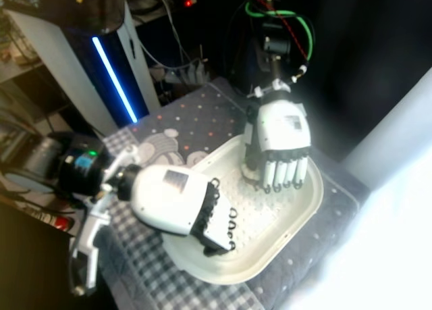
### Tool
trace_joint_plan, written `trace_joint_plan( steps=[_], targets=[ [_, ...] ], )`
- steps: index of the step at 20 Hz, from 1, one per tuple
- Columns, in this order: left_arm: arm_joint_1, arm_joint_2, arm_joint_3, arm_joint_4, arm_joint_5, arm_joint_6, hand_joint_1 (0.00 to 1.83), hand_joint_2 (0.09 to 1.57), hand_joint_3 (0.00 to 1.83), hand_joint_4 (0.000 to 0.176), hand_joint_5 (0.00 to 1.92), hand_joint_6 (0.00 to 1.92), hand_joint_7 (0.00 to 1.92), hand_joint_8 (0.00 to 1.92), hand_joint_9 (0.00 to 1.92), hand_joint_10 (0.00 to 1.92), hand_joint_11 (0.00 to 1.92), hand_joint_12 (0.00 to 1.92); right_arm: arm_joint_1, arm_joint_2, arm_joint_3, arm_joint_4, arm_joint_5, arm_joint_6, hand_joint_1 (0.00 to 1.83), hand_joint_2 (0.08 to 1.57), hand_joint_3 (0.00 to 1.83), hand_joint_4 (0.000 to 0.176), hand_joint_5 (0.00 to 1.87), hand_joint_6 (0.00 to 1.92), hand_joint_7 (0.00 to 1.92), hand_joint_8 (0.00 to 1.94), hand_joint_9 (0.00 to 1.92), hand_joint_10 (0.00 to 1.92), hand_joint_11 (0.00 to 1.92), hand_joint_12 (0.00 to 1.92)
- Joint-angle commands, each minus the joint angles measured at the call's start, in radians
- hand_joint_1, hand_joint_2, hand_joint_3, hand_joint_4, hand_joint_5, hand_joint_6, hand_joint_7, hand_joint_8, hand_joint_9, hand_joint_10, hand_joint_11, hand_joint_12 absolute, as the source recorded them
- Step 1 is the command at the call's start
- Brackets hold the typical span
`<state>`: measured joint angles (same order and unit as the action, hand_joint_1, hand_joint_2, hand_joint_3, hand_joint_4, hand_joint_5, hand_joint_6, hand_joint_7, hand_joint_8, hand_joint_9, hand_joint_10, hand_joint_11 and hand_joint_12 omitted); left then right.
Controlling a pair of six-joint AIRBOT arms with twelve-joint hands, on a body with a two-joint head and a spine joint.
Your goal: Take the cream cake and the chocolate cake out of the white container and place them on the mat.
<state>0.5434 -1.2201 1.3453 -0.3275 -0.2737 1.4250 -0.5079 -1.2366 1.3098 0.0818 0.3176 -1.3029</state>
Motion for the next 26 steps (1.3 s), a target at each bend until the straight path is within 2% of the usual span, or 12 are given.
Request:
trace_joint_plan(
  steps=[1,4,10,11,12,13,15,17,19,20,24,26],
  targets=[
    [0.000,-0.009,0.007,0.004,-0.093,0.009,1.34,1.23,0.00,0.000,0.68,1.32,0.72,1.32,0.77,1.52,0.59,1.49,0.015,0.002,0.004,-0.009,0.103,-0.009,1.37,1.13,0.00,0.000,0.97,0.96,0.93,0.96,0.87,1.35,0.65,1.53],
    [-0.001,-0.013,0.013,-0.012,-0.120,0.008,1.33,1.25,0.00,0.000,0.66,1.23,0.70,1.42,0.75,1.60,0.63,1.59,0.015,0.004,0.002,-0.008,0.123,-0.009,1.37,1.13,0.00,0.000,0.98,0.87,0.95,1.06,0.81,1.41,0.47,1.71],
    [-0.017,0.070,-0.075,0.046,-0.263,-0.058,1.34,1.20,0.00,0.000,0.70,1.33,0.81,1.20,0.80,1.42,0.61,1.43,0.016,0.071,-0.091,-0.007,0.257,-0.009,1.37,1.13,0.00,0.000,0.97,0.95,0.98,1.05,0.75,1.41,0.28,1.74],
    [-0.017,0.097,-0.107,0.063,-0.287,-0.058,1.34,1.20,0.00,0.000,0.71,1.31,0.81,1.20,0.81,1.43,0.62,1.46,0.015,0.092,-0.116,-0.008,0.282,-0.009,1.28,1.14,0.00,0.000,1.02,0.74,0.90,1.34,0.77,1.47,0.49,1.84],
    [-0.017,0.124,-0.140,0.082,-0.313,-0.058,1.35,1.20,0.00,0.000,0.70,1.29,0.81,1.21,0.82,1.44,0.65,1.48,0.015,0.103,-0.140,-0.008,0.307,-0.009,1.25,1.17,0.00,0.000,0.96,0.76,0.86,1.47,0.88,1.68,0.77,1.91],
    [-0.016,0.156,-0.177,0.104,-0.337,-0.058,1.35,1.20,0.00,0.000,0.69,1.24,0.81,1.24,0.82,1.45,0.68,1.52,0.015,0.116,-0.170,-0.008,0.337,-0.009,1.25,1.17,0.00,0.000,0.93,0.79,0.87,1.46,1.00,1.62,0.94,1.86],
    [-0.005,0.208,-0.240,0.140,-0.380,-0.058,1.35,1.19,0.00,0.000,0.72,1.19,0.83,1.23,0.82,1.44,0.70,1.54,0.015,0.166,-0.223,-0.009,0.389,-0.009,1.25,1.17,0.00,0.000,0.94,0.78,0.85,1.49,0.94,1.65,0.90,1.90],
    [0.028,0.286,-0.328,0.169,-0.451,-0.058,1.34,1.18,0.00,0.000,0.74,1.16,0.86,1.20,0.85,1.41,0.67,1.55,0.015,0.231,-0.300,-0.013,0.433,-0.009,1.26,1.14,0.00,0.000,0.95,0.83,0.96,1.31,0.84,1.50,0.58,1.81],
    [0.045,0.315,-0.360,0.177,-0.474,-0.058,1.35,1.17,0.00,0.000,0.76,1.11,0.88,1.18,0.88,1.38,0.70,1.53,0.014,0.257,-0.330,-0.020,0.454,-0.009,1.25,1.13,0.00,0.000,0.98,0.85,0.94,1.27,0.81,1.43,0.62,1.78],
    [0.065,0.343,-0.392,0.184,-0.497,-0.058,1.21,1.19,0.00,0.000,0.77,1.14,0.91,1.27,0.89,1.10,0.77,1.51,0.012,0.284,-0.363,-0.036,0.465,-0.009,1.34,1.14,0.00,0.000,0.93,0.92,0.96,1.15,0.76,1.45,0.65,1.73],
    [0.156,0.440,-0.502,0.186,-0.603,-0.059,1.21,1.18,0.00,0.000,0.79,1.13,0.93,1.24,0.95,0.89,0.81,1.35,-0.038,0.363,-0.464,-0.069,0.507,-0.009,1.37,1.14,0.00,0.000,0.89,1.06,1.09,0.99,0.68,1.36,0.51,1.63],
    [0.181,0.462,-0.536,0.189,-0.621,-0.058,1.20,1.19,0.00,0.000,0.78,1.13,0.91,1.27,0.96,0.82,0.81,1.31,-0.081,0.394,-0.502,-0.069,0.532,-0.009,1.36,1.11,0.00,0.000,0.93,0.94,1.14,0.93,0.77,1.28,0.54,1.58]
  ],
)
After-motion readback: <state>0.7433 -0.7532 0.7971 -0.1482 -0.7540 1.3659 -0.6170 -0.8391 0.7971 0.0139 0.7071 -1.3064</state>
